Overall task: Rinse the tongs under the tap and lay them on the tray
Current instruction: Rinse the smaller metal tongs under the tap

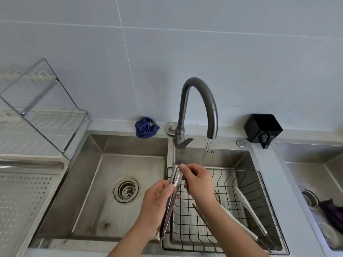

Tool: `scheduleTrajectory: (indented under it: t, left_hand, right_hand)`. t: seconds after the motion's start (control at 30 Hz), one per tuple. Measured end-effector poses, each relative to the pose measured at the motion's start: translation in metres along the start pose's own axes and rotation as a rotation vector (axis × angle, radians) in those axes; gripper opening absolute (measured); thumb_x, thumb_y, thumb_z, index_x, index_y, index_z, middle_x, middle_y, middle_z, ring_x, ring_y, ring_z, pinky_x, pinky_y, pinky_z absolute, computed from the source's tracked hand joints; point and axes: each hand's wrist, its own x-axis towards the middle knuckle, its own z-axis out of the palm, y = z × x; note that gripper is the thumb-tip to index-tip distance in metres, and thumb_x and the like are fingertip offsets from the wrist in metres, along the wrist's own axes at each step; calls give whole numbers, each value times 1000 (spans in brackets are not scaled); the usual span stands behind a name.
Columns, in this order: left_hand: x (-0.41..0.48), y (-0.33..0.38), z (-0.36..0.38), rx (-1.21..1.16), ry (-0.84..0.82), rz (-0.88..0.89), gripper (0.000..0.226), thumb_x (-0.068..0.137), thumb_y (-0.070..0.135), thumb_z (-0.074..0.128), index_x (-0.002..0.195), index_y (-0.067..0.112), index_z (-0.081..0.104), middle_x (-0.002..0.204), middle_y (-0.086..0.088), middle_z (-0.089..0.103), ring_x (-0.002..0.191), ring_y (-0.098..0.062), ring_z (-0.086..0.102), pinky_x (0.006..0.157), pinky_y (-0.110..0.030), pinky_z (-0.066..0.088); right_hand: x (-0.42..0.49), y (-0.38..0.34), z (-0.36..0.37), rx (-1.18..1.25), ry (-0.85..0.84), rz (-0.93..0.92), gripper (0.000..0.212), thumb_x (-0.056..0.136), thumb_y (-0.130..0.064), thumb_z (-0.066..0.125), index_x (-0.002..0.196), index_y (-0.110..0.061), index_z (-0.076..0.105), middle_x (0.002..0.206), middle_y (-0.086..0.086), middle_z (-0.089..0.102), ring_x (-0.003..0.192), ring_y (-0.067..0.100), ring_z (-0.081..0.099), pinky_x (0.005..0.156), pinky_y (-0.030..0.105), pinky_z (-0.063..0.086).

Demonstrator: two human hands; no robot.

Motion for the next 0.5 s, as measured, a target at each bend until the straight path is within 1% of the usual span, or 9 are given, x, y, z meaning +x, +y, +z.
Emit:
scheduleTrajectory:
  t: [0.13,0.2,0.27,0.3,0.37,0.43,0.5]
  left_hand:
    - [1,-2,3,21,-18,24,21,89,36,61,81,21,72,84,-26,70,67,-23,60,58,-28,48]
    - [2,-2,4,1,-17,21,22,94,32,60,81,20,73,77,-19,71,61,-18,57,52,-25,47]
    - [4,-2,6,4,-11,17,25,98,26,58,79,21,73,65,-10,66,53,-15,53,46,-25,44]
    - [5,-1,7,6,-8,15,26,99,25,57,78,21,72,60,-5,63,50,-14,51,45,-25,43]
    - [6,0,10,4,-16,18,27,99,26,56,77,19,71,58,-2,61,49,-14,50,45,-25,42]
    - [6,0,14,2,-33,27,30,100,25,55,76,18,71,61,0,66,50,-10,52,49,-21,41]
    - [7,1,17,4,-29,28,34,101,24,54,73,18,72,58,5,66,49,-6,53,49,-17,41]
  right_hand:
    - [0,6,0,50,31,42,15,96,-20,68,83,-18,73,52,-3,60,43,10,51,43,22,42]
    - [-3,8,-2,124,-15,58,11,93,-9,68,87,-15,74,58,1,64,45,13,54,43,24,45]
    - [-6,9,-3,177,-61,67,15,89,-2,66,89,-14,74,67,11,69,48,15,59,44,24,48]
    - [-6,10,-4,185,-67,65,16,88,-1,65,88,-14,74,69,13,69,49,16,60,44,24,49]
    - [-4,12,-6,189,-39,57,16,92,-4,63,83,-12,75,62,10,65,48,17,60,44,26,49]
    - [1,13,-9,191,1,54,19,96,-10,63,80,-8,73,56,6,63,45,20,58,44,29,50]
    - [3,13,-11,199,-1,55,18,96,-9,63,80,-7,73,56,5,64,47,19,59,46,31,52]
